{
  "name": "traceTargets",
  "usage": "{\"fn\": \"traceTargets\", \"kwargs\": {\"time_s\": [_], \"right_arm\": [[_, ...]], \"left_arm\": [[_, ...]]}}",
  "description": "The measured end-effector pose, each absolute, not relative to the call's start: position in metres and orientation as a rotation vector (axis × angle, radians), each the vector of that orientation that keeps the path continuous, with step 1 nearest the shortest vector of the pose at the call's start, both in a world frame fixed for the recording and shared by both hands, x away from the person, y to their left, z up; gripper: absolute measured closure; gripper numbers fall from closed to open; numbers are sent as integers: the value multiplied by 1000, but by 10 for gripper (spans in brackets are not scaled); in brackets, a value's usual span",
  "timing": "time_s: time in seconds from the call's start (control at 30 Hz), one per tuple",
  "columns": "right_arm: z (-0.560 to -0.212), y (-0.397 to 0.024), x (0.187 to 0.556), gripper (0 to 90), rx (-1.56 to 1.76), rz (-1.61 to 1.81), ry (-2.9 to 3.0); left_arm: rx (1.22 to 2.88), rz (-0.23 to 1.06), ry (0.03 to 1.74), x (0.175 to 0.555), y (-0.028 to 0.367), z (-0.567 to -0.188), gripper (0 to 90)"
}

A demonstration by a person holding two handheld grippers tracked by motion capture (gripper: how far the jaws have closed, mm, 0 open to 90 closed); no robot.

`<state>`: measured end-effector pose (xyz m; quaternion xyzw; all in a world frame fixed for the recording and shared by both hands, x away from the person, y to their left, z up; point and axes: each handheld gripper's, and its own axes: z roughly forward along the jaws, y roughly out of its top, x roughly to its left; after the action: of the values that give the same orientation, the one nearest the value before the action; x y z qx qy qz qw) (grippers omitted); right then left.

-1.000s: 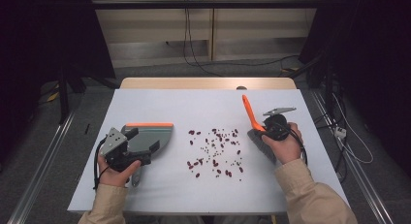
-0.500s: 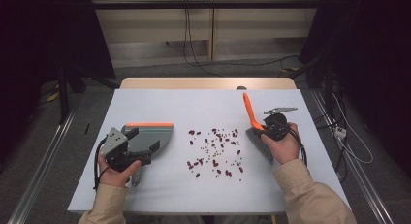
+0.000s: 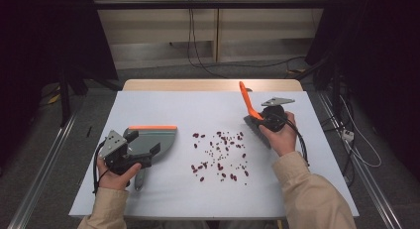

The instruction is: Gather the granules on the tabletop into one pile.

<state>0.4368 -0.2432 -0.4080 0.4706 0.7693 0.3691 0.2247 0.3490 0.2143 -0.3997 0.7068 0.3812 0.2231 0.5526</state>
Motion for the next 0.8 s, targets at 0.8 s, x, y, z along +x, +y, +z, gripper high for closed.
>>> {"fn": "traceTargets", "kwargs": {"time_s": [0.8], "right_arm": [[-423,-192,445,709,908,884,2358]], "left_arm": [[1688,481,881,349,222,-408,33]]}}
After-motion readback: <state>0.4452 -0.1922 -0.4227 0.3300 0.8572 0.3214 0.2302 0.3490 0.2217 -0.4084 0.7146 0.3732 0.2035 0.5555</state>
